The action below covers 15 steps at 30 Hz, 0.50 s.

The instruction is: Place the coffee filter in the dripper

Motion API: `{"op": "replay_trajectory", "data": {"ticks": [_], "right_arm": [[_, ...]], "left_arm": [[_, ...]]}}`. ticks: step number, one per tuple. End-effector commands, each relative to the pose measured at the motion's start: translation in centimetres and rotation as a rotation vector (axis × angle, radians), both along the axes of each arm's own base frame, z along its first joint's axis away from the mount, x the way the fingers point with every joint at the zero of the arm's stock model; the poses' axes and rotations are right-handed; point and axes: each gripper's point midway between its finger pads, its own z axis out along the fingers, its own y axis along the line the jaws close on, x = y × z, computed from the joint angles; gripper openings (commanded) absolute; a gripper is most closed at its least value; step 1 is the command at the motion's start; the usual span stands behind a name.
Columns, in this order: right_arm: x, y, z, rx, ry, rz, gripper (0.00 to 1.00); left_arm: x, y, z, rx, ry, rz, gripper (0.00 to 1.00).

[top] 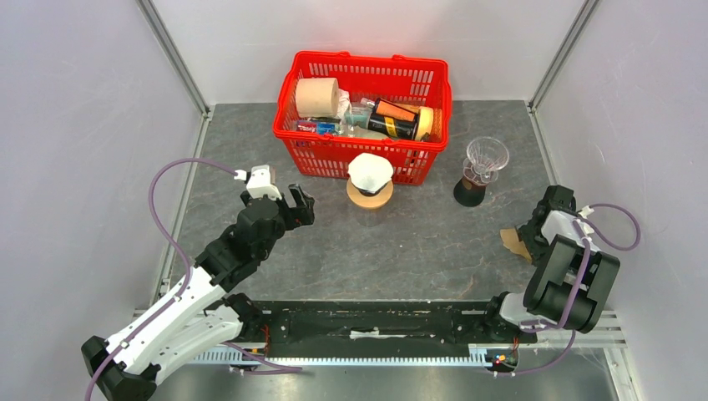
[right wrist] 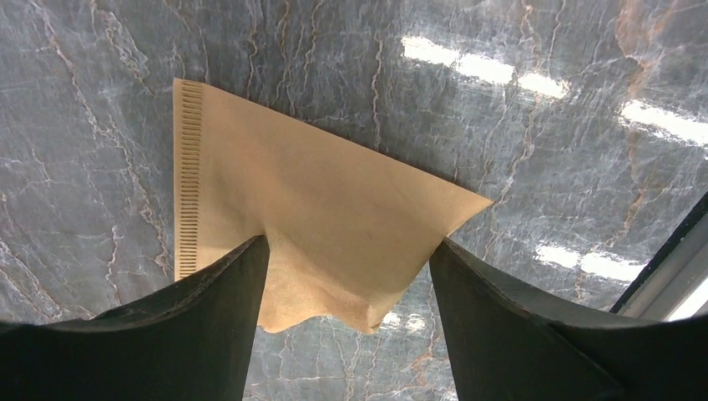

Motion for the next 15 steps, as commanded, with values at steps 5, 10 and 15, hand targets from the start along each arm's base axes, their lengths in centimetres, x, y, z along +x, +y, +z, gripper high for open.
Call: {"op": "replay_trajectory", "data": {"ticks": [5, 10, 15], "right_arm": [[0.45, 1.24, -1.64, 0.073, -0.024, 0.019, 0.73], [0.7, 1.32, -1.82, 0.084, -0.023, 0.03, 0.48], [0.89, 1.39, -1.64, 0.081, -0.043, 0.039, 0.24]], "left_arm": [[0.34, 0.72, 0.59, 0.006, -0.029, 0.036, 0.98], [0.34, 0.78, 0.5, 0.009, -0.027, 0.039, 0.98], [0.39, 0.77, 0.49, 0.014, -0.026, 0.039, 0.98]]}}
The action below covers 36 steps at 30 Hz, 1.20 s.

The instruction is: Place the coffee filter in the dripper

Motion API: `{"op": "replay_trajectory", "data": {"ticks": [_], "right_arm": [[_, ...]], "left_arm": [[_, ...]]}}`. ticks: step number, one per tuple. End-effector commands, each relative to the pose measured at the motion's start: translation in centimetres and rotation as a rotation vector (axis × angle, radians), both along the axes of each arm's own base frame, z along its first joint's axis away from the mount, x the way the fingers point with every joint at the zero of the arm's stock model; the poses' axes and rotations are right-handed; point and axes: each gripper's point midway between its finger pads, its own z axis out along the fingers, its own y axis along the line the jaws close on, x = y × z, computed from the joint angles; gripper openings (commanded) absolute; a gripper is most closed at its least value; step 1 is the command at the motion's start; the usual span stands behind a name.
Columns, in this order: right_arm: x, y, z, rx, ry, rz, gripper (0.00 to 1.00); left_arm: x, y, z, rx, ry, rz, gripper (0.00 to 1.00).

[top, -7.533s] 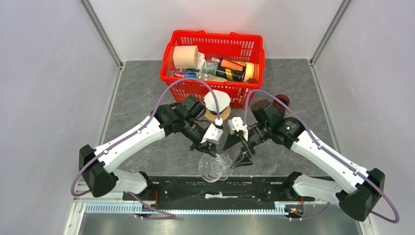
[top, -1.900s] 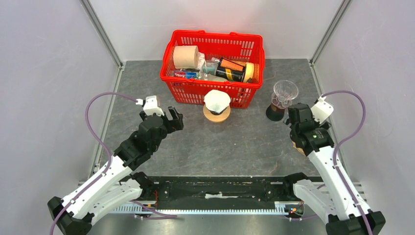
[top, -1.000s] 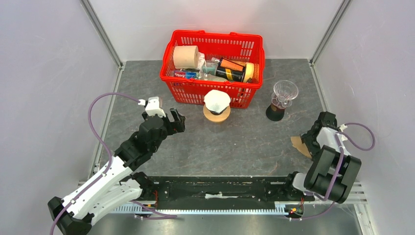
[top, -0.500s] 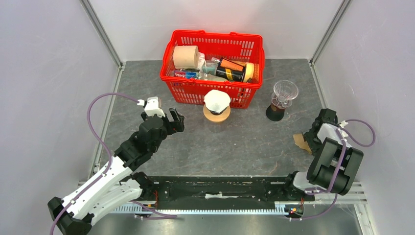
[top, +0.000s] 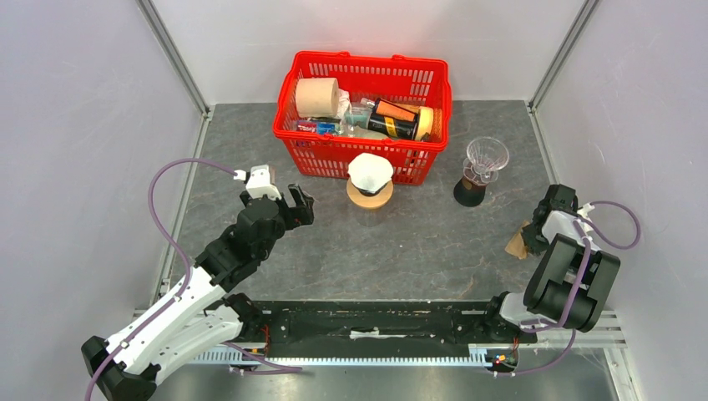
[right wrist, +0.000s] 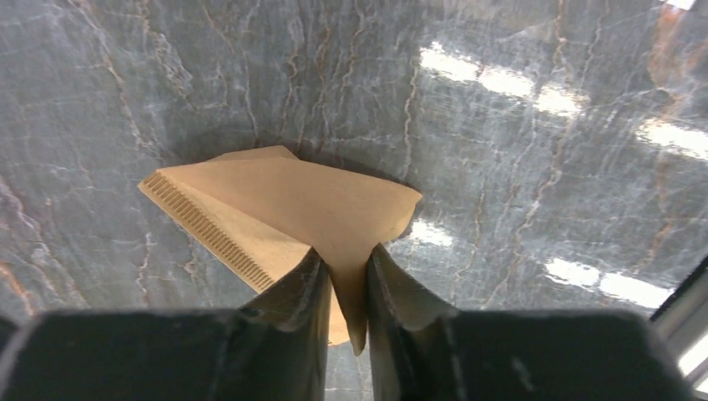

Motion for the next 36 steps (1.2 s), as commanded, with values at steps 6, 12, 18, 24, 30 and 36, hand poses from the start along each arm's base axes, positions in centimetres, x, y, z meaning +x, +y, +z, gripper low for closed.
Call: {"op": "replay_trajectory", "data": {"ticks": [6, 12, 18, 24, 30, 36], "right_arm": [[0.5, 1.6, 0.3, 0.051, -0.087, 0.034, 0.05], [2.1, 1.4, 7.1, -0.018, -0.258, 0.074, 0.06], [3.7, 2.2, 18.1, -0.105, -0.48, 0.198, 0.06], [4.4, 5.2, 26.8, -0.164, -0.63, 0.412, 0.07], [5.9, 12.0, 30.0, -0.148, -0.698, 0.765, 0.07], [7.0, 21.4, 28.6, -0.067, -0.679, 1.196, 0.08]], "left_arm": [[0.3, 0.7, 0.5, 0.011, -0.021, 0.032, 0.97], [0.3, 0.3, 0.6, -0.001, -0.024, 0.018, 0.97], [0.2, -0.1, 0.8, -0.013, -0.023, -0.002, 0.97], [0.0, -0.5, 0.9, -0.033, -0.024, -0.027, 0.97], [-0.2, -2.0, 0.7, -0.066, -0.014, -0.091, 0.97], [-0.6, -5.0, 1.0, -0.12, 0.006, -0.233, 0.97]]}}
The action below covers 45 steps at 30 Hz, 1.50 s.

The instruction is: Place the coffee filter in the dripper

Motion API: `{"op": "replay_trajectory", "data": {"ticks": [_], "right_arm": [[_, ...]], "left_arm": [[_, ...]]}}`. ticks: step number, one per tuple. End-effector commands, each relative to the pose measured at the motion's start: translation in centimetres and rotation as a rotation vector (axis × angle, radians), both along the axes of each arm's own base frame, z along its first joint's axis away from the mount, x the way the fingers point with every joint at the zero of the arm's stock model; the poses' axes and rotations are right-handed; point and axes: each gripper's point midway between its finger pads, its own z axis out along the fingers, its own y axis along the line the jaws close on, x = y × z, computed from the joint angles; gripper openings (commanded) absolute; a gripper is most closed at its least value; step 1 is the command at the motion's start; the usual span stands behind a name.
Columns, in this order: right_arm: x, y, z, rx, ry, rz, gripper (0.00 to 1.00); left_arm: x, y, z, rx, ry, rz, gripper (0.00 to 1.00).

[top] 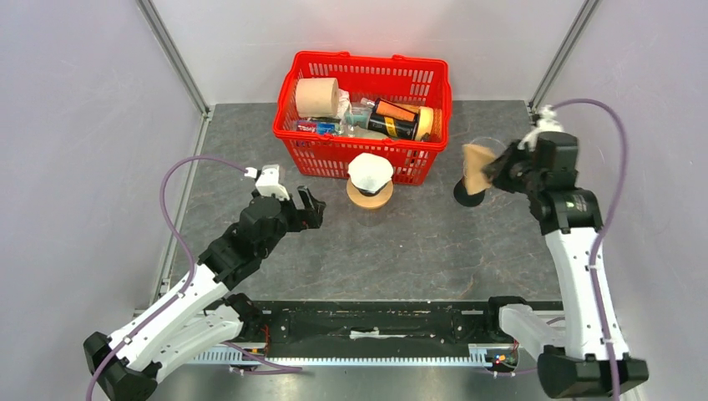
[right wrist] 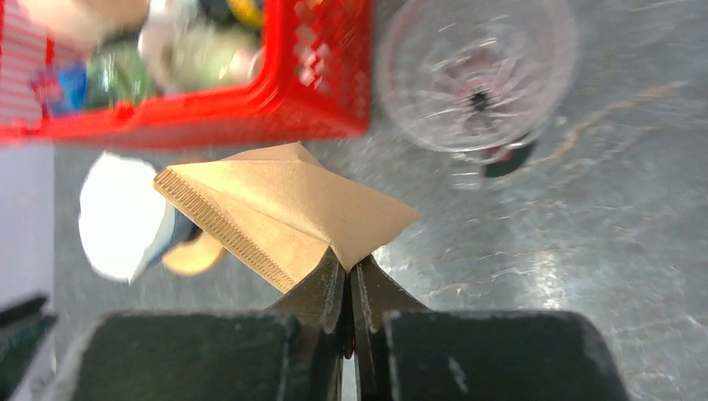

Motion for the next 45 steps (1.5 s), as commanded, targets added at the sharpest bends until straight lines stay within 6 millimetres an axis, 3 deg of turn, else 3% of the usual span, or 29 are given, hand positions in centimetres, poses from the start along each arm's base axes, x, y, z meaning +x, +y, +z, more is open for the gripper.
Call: {"op": "replay_trajectory", "data": {"ticks": [1, 8, 14, 20, 22, 28, 32, 34, 40, 42, 45], "right_arm": [[0.0, 5.9, -0.2, -0.109, -0.019, 0.289, 0.08], [-2.5, 14.2, -1.5, -0.189, -0.056, 0.621, 0.09], [-2.9, 17.4, -4.7, -0.36, -0.004, 0.635, 0.11], [-4.2, 21.0, -4.7, -0.37, -0.053, 0.715, 0.13], [-4.8, 21.9, -4.8, -0.359, -0.055, 0.755, 0.13], [-5.5, 23.2, -4.5, -0.315, -0.078, 0.802, 0.14], [-6.0, 23.3, -5.1, -0.305, -0.063, 0.825, 0.17], [-6.0, 22.7, -5.1, -0.312, -0.058, 0.796, 0.26], [-5.2, 18.0, -4.4, -0.329, -0.083, 0.541, 0.86], [-5.0, 15.9, -4.8, -0.347, -0.081, 0.442, 0.95], [-5.3, 14.0, -5.5, -0.352, -0.084, 0.37, 0.97]], "left_arm": [[-0.4, -3.1, 1.3, -0.087, -0.013, -0.138, 0.97], [-2.3, -7.6, 4.2, -0.234, -0.045, -0.385, 0.98], [-3.3, -11.4, 7.1, -0.332, -0.057, -0.581, 0.98], [-3.0, -14.8, 7.7, -0.4, -0.023, -0.707, 0.96], [-2.9, -15.7, 7.6, -0.414, -0.012, -0.746, 0.9], [-3.8, -17.6, 7.1, -0.429, 0.039, -0.877, 0.56], [-3.4, -17.7, 6.6, -0.42, 0.049, -0.866, 0.18], [-3.4, -17.5, 6.4, -0.408, 0.043, -0.859, 0.03], [-3.8, -16.4, 6.6, -0.382, -0.011, -0.84, 0.02], [-4.0, -16.1, 6.8, -0.369, -0.036, -0.847, 0.02], [-4.6, -15.8, 7.5, -0.356, -0.074, -0.876, 0.02]]}}
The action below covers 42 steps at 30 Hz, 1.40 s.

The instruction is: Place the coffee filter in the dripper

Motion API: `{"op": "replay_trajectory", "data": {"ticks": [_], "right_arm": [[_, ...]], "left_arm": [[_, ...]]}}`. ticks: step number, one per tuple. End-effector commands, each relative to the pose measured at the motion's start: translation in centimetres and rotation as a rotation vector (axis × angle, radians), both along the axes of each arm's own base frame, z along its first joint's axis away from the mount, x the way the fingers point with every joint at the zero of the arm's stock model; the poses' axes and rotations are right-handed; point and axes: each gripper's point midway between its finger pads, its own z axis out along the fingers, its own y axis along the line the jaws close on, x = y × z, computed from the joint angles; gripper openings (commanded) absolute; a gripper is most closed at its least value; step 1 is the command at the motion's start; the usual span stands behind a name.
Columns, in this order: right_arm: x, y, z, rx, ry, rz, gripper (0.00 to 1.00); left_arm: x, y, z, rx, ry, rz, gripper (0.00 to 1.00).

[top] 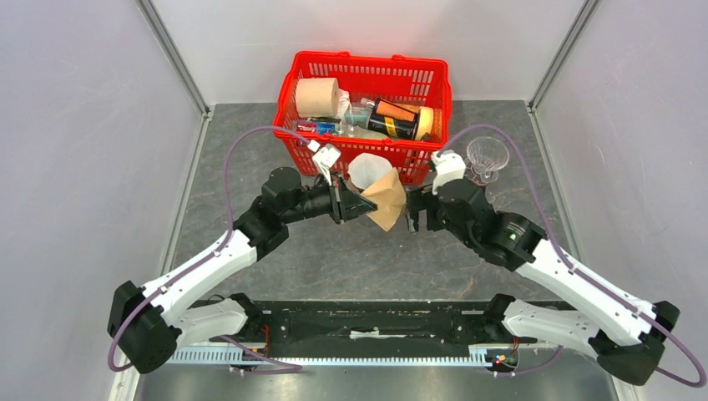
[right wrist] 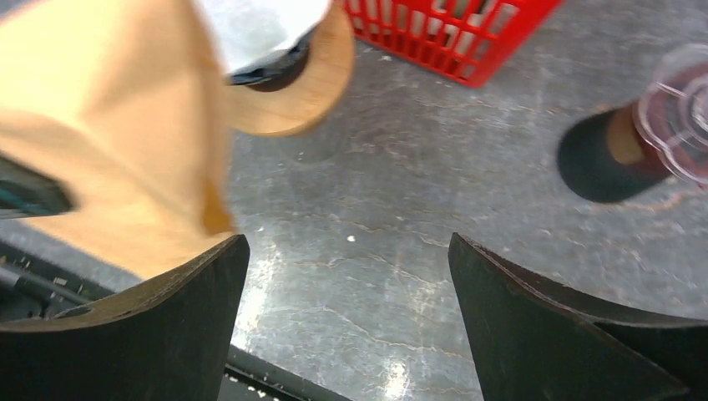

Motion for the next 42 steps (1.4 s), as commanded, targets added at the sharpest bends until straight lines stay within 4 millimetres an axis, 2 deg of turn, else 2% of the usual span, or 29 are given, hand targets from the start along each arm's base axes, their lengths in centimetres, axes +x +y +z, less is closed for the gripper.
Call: {"op": "replay_trajectory", "data": {"ticks": [1, 5, 7, 11, 15, 29, 36, 42], "right_arm": [[0.5, -3.4, 0.0, 0.006, -0.057, -0.18, 0.97], [0.6, -4.9, 0.0, 0.015, -0.085, -0.246, 0.97], [0.7, -5.0, 0.6, 0.048, -0.104, -0.26, 0.97], [-0.2, -2.2, 2.5, 0.191, -0.131, -0.1, 0.97], [-2.4, 0.8, 3.7, 0.297, -0.122, 0.104, 0.96], [-6.0, 4.7, 6.0, 0.402, -0.119, 0.419, 0.96], [-5.7, 4.8, 7.2, 0.442, -0.125, 0.389, 0.96], [-3.9, 2.8, 7.5, 0.433, -0.16, 0.235, 0.97]], "left_arm": [[-0.8, 0.7, 2.2, -0.029, -0.138, -0.04, 0.02], [-1.8, 1.0, 2.4, -0.024, -0.18, -0.081, 0.02], [-2.5, 1.0, 2.5, -0.026, -0.2, -0.119, 0.02], [-4.0, 1.0, 2.7, -0.038, -0.229, -0.199, 0.02], [-4.9, 1.1, 3.2, -0.065, -0.252, -0.238, 0.02], [-4.9, 1.1, 3.1, -0.066, -0.265, -0.24, 0.02], [-5.6, 1.2, 3.0, -0.07, -0.283, -0.277, 0.02], [-6.5, 1.4, 3.2, -0.091, -0.317, -0.315, 0.02]]}}
